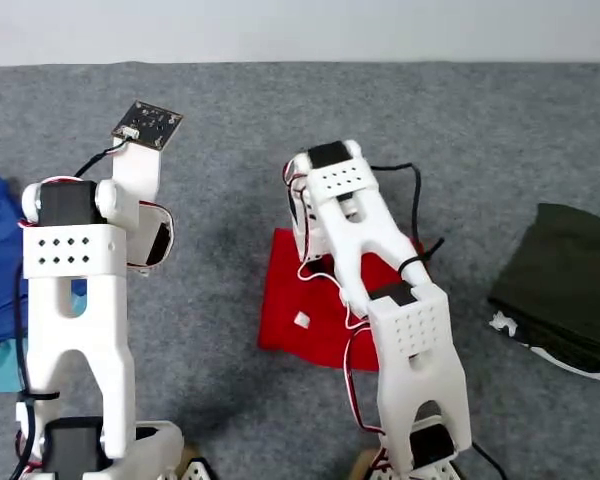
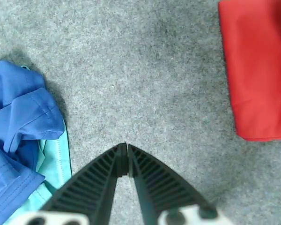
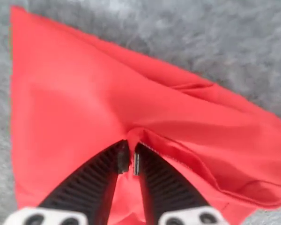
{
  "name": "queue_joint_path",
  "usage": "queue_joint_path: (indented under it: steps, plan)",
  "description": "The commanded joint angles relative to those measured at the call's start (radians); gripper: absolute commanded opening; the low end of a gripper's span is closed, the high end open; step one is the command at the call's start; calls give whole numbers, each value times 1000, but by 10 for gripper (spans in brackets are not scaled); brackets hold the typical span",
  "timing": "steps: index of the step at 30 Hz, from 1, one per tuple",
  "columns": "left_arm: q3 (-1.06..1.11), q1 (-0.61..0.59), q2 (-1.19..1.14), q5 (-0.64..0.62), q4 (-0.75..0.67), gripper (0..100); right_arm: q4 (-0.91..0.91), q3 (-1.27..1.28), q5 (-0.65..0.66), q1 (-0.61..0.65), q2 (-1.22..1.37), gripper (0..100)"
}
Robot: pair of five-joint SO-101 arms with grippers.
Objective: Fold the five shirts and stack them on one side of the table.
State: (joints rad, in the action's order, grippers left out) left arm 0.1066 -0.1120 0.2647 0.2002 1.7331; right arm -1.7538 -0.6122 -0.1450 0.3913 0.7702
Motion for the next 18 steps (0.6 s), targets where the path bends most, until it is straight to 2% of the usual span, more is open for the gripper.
queue_joint_path:
  steps: [1, 4, 12, 18]
  plan:
    - [-4, 5, 38, 9, -5, 5, -45, -40, 11, -25, -111, 9]
    - [-5, 2, 38, 9, -3, 5, -45, 38, 11, -25, -225, 9]
    - [-5, 0, 38, 11, -6, 5, -42, 516, 11, -27, -602, 9]
    - [-7, 5, 38, 18, -11, 5, -19, 787, 14, -39, -777, 9]
